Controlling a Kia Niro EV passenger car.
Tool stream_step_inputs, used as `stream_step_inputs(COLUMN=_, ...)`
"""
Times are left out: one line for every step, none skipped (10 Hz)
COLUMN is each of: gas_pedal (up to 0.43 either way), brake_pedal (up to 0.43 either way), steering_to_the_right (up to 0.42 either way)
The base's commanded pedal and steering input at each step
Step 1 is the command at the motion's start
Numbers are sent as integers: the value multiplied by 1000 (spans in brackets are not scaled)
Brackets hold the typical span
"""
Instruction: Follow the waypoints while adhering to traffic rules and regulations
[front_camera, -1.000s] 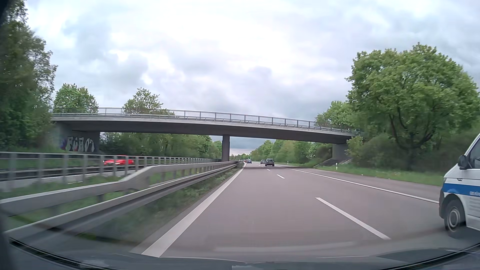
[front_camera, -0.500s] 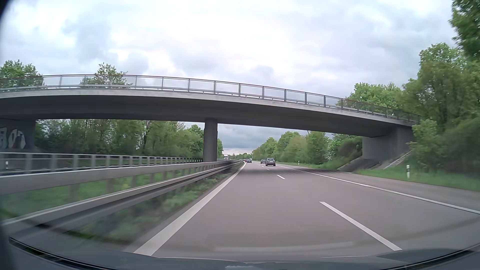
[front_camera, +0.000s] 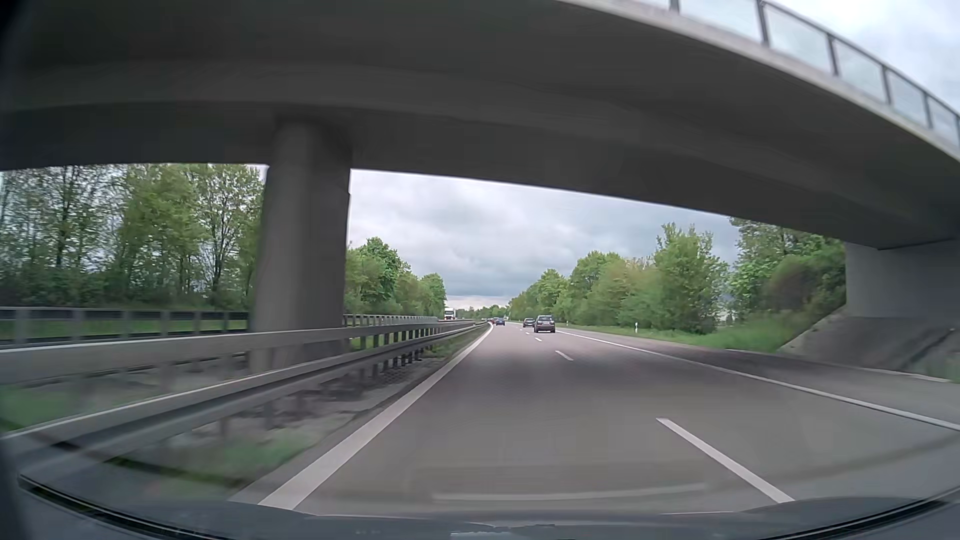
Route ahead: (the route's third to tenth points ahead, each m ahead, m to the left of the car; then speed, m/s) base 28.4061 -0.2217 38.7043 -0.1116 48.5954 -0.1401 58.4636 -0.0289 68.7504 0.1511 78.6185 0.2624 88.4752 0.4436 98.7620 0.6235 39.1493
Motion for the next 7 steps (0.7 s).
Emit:
stream_step_inputs(gas_pedal=661, brake_pedal=12, steering_to_the_right=-4)
stream_step_inputs(gas_pedal=661, brake_pedal=12, steering_to_the_right=-4)
stream_step_inputs(gas_pedal=661, brake_pedal=12, steering_to_the_right=-4)
stream_step_inputs(gas_pedal=661, brake_pedal=6, steering_to_the_right=-4)
stream_step_inputs(gas_pedal=661, brake_pedal=12, steering_to_the_right=-4)
stream_step_inputs(gas_pedal=661, brake_pedal=12, steering_to_the_right=-3)
stream_step_inputs(gas_pedal=661, brake_pedal=12, steering_to_the_right=-3)
